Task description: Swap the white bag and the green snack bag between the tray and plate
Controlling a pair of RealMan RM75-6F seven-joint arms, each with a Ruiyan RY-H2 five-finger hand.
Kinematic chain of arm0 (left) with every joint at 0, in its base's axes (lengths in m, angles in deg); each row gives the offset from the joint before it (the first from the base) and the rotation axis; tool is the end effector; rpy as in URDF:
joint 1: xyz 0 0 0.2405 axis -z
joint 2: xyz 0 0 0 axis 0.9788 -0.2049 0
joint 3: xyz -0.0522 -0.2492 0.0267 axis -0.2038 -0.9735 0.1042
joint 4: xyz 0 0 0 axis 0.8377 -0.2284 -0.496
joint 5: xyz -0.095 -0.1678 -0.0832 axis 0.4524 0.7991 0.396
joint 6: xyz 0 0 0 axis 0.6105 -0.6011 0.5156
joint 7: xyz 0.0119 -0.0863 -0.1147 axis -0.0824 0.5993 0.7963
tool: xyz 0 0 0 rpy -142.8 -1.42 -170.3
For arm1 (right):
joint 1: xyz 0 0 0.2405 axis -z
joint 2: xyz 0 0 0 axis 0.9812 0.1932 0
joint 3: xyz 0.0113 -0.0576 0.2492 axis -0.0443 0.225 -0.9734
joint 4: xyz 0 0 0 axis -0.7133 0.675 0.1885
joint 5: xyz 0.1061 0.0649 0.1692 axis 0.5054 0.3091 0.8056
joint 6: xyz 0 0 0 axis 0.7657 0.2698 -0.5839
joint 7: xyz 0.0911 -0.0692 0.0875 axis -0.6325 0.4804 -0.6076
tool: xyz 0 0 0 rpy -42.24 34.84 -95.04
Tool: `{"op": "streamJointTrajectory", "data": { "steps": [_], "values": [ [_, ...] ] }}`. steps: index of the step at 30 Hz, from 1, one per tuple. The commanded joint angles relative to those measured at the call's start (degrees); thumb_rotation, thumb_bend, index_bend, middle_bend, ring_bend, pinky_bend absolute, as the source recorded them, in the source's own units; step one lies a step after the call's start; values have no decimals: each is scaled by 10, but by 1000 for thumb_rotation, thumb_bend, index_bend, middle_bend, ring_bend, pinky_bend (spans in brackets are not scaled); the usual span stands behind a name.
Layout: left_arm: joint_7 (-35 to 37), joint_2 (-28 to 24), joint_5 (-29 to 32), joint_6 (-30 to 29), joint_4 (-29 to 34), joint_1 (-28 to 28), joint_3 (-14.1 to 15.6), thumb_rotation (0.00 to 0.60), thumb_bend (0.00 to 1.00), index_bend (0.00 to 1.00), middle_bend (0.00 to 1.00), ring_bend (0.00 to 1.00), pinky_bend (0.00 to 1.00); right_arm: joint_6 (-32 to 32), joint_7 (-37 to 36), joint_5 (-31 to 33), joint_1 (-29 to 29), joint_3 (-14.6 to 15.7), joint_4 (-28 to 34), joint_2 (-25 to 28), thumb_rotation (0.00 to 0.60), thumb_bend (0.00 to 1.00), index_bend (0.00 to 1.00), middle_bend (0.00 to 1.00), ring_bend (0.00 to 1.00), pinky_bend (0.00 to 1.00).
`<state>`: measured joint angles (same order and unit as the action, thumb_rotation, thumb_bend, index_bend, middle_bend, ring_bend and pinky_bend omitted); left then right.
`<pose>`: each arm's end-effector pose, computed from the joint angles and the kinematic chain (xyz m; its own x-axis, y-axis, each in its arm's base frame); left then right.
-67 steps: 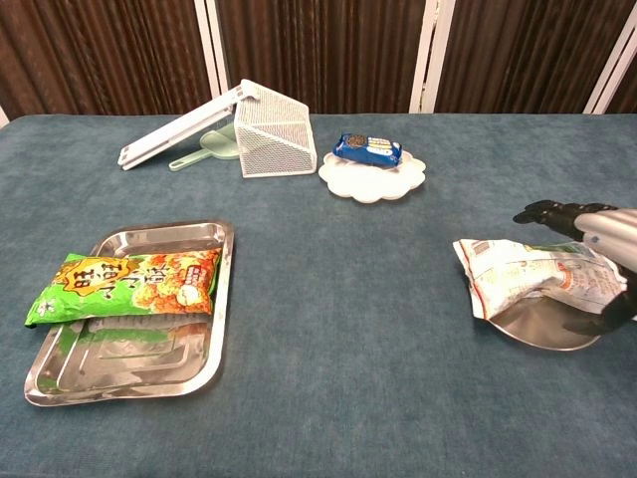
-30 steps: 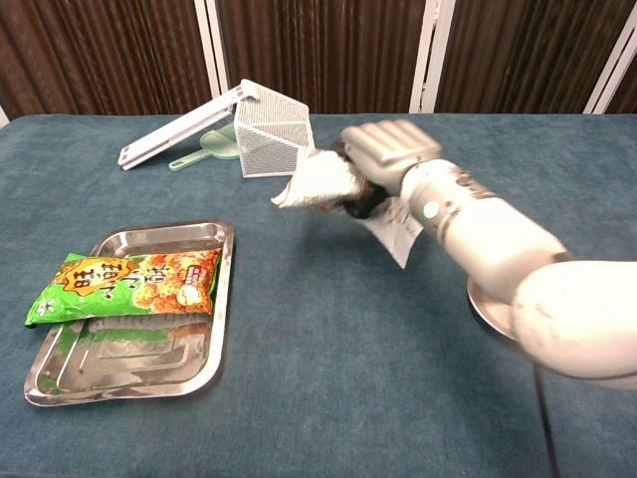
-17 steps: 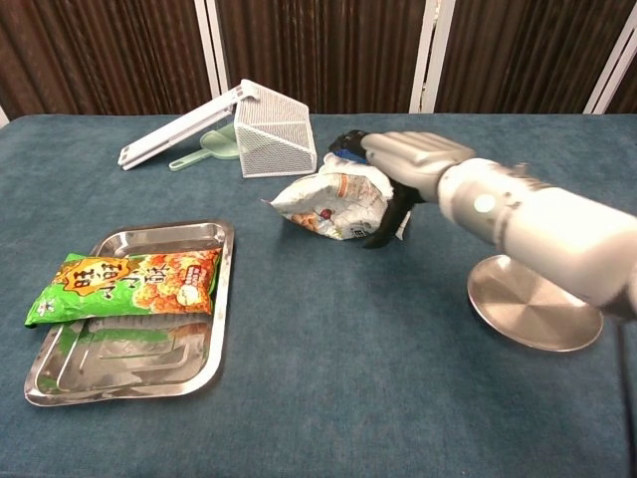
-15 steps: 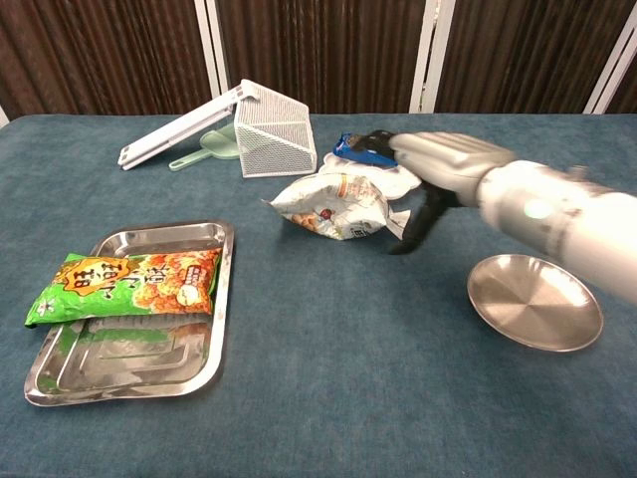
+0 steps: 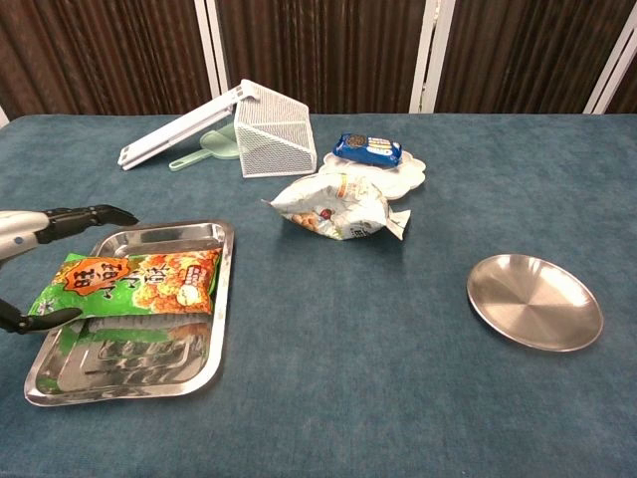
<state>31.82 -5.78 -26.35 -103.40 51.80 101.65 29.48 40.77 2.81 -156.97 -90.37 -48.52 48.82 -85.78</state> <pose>-0.2413 0.2463 0.0260 0.3874 0.3277 0.8617 0.8772 -0.4185 -0.2352 -0.2655 -0.1741 0.0959 0.2881 -0.0726 0.9548 -0.9253 -0.2777 0.2581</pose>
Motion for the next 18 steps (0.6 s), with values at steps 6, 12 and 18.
{"op": "streamJointTrajectory", "data": {
  "steps": [6, 12, 18],
  "values": [
    [-63, 62, 67, 66, -38, 44, -24, 600, 363, 0, 0, 0, 48, -18, -33, -7, 5, 6, 11, 32, 600, 157, 0, 0, 0, 0],
    [-113, 75, 122, 87, -56, 52, -35, 600, 362, 0, 0, 0, 78, -29, -35, -11, 8, 3, 16, 38, 600, 157, 0, 0, 0, 0],
    [-140, 71, 170, 109, -59, 60, -43, 600, 354, 80, 196, 228, 457, -48, -30, -10, 7, 0, 20, 38, 600, 157, 0, 0, 0, 0]
  ]
}}
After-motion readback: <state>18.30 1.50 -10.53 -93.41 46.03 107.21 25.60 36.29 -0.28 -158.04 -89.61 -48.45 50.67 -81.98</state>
